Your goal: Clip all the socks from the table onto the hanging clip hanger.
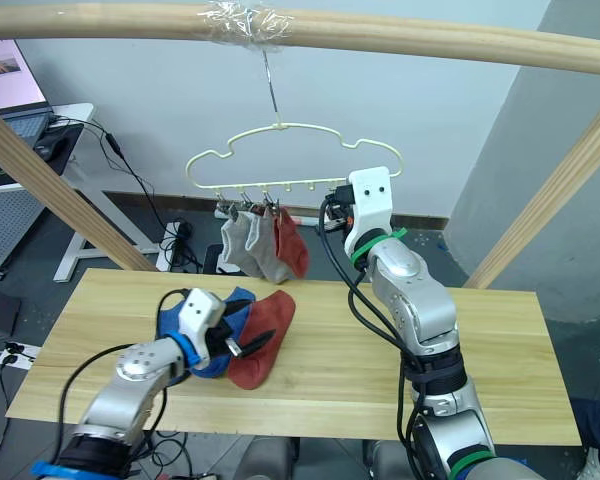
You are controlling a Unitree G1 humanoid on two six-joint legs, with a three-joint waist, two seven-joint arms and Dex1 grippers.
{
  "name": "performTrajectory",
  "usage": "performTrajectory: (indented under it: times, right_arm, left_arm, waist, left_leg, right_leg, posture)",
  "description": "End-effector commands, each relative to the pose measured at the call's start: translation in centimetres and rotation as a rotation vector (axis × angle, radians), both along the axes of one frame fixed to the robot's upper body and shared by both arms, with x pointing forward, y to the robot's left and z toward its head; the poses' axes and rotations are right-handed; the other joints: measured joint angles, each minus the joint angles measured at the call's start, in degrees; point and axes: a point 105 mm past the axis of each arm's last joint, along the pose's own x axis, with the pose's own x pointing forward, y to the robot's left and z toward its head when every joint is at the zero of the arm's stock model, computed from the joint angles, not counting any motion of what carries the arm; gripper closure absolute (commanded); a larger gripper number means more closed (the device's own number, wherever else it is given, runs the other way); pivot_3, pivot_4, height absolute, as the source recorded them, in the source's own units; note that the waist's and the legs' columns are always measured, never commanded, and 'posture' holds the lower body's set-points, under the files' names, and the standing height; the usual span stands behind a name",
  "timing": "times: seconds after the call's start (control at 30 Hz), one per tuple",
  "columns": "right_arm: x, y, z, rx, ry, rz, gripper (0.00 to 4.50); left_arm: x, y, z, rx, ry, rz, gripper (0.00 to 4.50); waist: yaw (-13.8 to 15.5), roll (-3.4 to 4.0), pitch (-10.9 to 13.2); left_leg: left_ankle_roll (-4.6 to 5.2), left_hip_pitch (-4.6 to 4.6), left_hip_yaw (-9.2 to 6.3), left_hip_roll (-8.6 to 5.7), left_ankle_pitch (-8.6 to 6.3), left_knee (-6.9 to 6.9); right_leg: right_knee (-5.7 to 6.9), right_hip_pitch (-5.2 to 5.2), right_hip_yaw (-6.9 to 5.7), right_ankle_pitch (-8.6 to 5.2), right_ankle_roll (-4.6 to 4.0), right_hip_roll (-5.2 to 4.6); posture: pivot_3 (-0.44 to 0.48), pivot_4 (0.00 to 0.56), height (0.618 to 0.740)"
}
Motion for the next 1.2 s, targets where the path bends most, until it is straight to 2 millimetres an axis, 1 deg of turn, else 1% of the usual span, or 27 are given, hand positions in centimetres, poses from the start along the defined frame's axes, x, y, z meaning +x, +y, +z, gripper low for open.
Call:
performTrajectory:
  times: [0.03,0.07,0.1,0.2,0.3,0.4,0.5,0.6,0.7,0.73,0.77,0.83,0.87,0.93,1.03,1.13,1.2]
  right_arm:
    - [-0.6,-0.4,1.8,0.018,-0.057,0.002,4.50]
    - [-0.7,-0.4,1.8,0.016,-0.056,0.000,4.50]
    - [-0.7,-0.5,1.8,0.015,-0.055,-0.001,4.50]
    - [-0.8,-0.8,1.8,0.010,-0.056,-0.013,4.50]
    - [-0.8,-1.3,1.9,0.008,-0.059,-0.028,4.50]
    - [-0.8,-1.6,1.9,0.007,-0.060,-0.041,4.50]
    - [-0.7,-2.1,1.8,0.004,-0.061,-0.052,4.50]
    - [-0.7,-2.4,1.8,-0.001,-0.061,-0.054,4.50]
    - [-0.6,-2.7,1.8,-0.005,-0.060,-0.052,4.50]
    - [-0.5,-2.8,1.9,-0.008,-0.059,-0.049,4.50]
    - [-0.5,-2.9,1.9,-0.008,-0.057,-0.047,4.50]
    - [-0.4,-3.2,2.0,0.005,-0.041,-0.043,4.50]
    - [-0.3,-3.3,2.0,0.020,-0.026,-0.040,4.50]
    - [-0.3,-3.5,1.9,0.077,0.035,-0.032,4.50]
    - [-0.4,-3.6,1.6,0.138,0.130,-0.008,4.50]
    - [-0.3,-4.0,1.3,0.262,0.249,-0.008,4.50]
    - [-0.2,-4.2,1.3,0.347,0.319,-0.012,4.50]
  left_arm:
    - [1.5,-0.9,-1.4,0.083,-0.037,-0.007,0.04]
    - [1.6,-0.8,-2.1,0.103,-0.005,-0.001,0.04]
    - [1.7,-0.6,-2.6,0.117,0.018,0.001,0.04]
    - [1.9,0.9,-4.5,0.193,0.073,0.056,0.04]
    - [1.7,1.6,-5.0,0.217,0.095,0.071,0.63]
    - [1.3,1.5,-5.0,0.160,0.116,0.089,1.55]
    - [0.5,0.6,-5.0,0.075,0.168,0.076,2.46]
    - [-0.3,-0.5,-4.8,0.003,0.198,0.065,3.36]
    - [-0.9,-1.9,-4.3,-0.075,0.204,0.052,4.25]
    - [-1.1,-2.6,-3.9,-0.116,0.194,0.043,4.48]
    - [-1.4,-3.3,-3.6,-0.152,0.190,0.031,4.48]
    - [-1.8,-4.7,-2.2,-0.259,0.160,-0.005,4.48]
    - [-1.9,-5.1,-1.8,-0.282,0.154,-0.019,4.48]
    - [-1.9,-5.9,-0.5,-0.338,0.096,-0.055,4.48]
    - [-1.6,-7.1,2.9,-0.445,-0.026,-0.101,4.48]
    - [-1.0,-7.9,5.6,-0.436,-0.172,-0.136,4.48]
    - [-0.2,-8.1,7.2,-0.463,-0.241,-0.122,4.48]
  waist:
    - [0.01,0.00,0.00]
    - [-0.04,-0.01,0.01]
    - [-0.13,-0.01,0.01]
    - [-0.61,-0.02,-0.01]
    - [-0.64,-0.04,-0.04]
    - [-1.08,-0.04,-0.07]
    - [-1.61,-0.06,-0.11]
    - [-1.66,-0.07,-0.15]
    - [-1.61,-0.10,-0.21]
    - [-1.59,-0.11,-0.23]
    - [-1.58,-0.12,-0.24]
    - [-1.54,-0.13,-0.25]
    - [-1.46,-0.14,-0.26]
    - [-1.39,-0.14,-0.26]
    - [-1.34,-0.15,-0.31]
    - [-1.30,-0.15,-0.32]
    - [-1.23,-0.15,-0.32]
  left_leg:
    - [0.00,0.00,0.00,0.01,0.00,-0.01]
    - [0.00,0.00,-0.03,0.01,0.00,-0.01]
    - [0.00,-0.01,-0.04,0.03,0.00,-0.01]
    - [0.01,0.01,-0.01,0.03,0.00,-0.01]
    - [0.01,0.03,-0.03,0.03,0.00,-0.01]
    - [0.01,0.07,-0.01,0.02,0.00,0.04]
    - [0.01,0.10,-0.03,0.03,0.01,0.04]
    - [0.01,0.10,-0.04,0.03,0.01,0.05]
    - [0.01,0.09,-0.04,-0.01,0.01,0.07]
    - [0.01,0.08,-0.04,-0.01,0.01,0.08]
    - [0.01,0.09,-0.04,-0.02,0.01,0.09]
    - [0.01,0.08,-0.04,-0.03,0.01,0.09]
    - [0.01,0.06,-0.06,-0.02,0.01,0.09]
    - [0.01,0.05,-0.10,-0.02,0.01,0.10]
    - [0.02,0.07,-0.14,0.00,0.03,0.10]
    - [0.02,0.07,-0.13,-0.03,0.03,0.12]
    - [0.03,0.07,-0.13,-0.03,0.03,0.12]
  right_leg:
    - [0.00,0.00,0.00,0.01,-0.02,0.00]
    - [0.01,0.00,-0.03,0.03,-0.05,0.02]
    - [0.01,0.00,-0.04,0.03,-0.05,0.04]
    - [0.04,0.00,0.00,0.08,-0.14,0.05]
    - [0.10,0.01,-0.02,0.11,-0.18,0.05]
    - [0.18,0.02,0.00,0.09,-0.14,0.04]
    - [0.23,0.04,-0.02,0.09,-0.13,0.04]
    - [0.24,0.06,-0.03,0.08,-0.13,0.04]
    - [0.24,0.08,-0.03,0.11,-0.17,-0.01]
    - [0.23,0.08,-0.03,0.11,-0.16,-0.01]
    - [0.23,0.09,-0.03,0.11,-0.16,-0.02]
    - [0.23,0.09,-0.03,0.11,-0.17,-0.02]
    - [0.23,0.09,-0.04,0.11,-0.17,-0.03]
    - [0.23,0.09,-0.08,0.12,-0.18,-0.03]
    - [0.28,0.09,-0.08,0.12,-0.19,-0.01]
    - [0.26,0.13,-0.06,0.14,-0.16,-0.02]
    - [0.26,0.14,-0.07,0.14,-0.16,-0.03]
  posture:
    - [0.189,0.233,0.740]
    - [0.189,0.233,0.740]
    - [0.167,0.227,0.740]
    - [0.149,0.217,0.740]
    - [0.142,0.214,0.740]
    - [0.139,0.207,0.740]
    - [0.143,0.201,0.740]
    - [0.149,0.193,0.740]
    - [0.160,0.185,0.740]
    - [0.162,0.182,0.740]
    - [0.165,0.179,0.740]
    - [0.169,0.176,0.740]
    - [0.171,0.174,0.740]
    - [0.173,0.172,0.740]
    - [0.174,0.169,0.740]
    - [0.174,0.180,0.740]
    - [0.172,0.187,0.740]
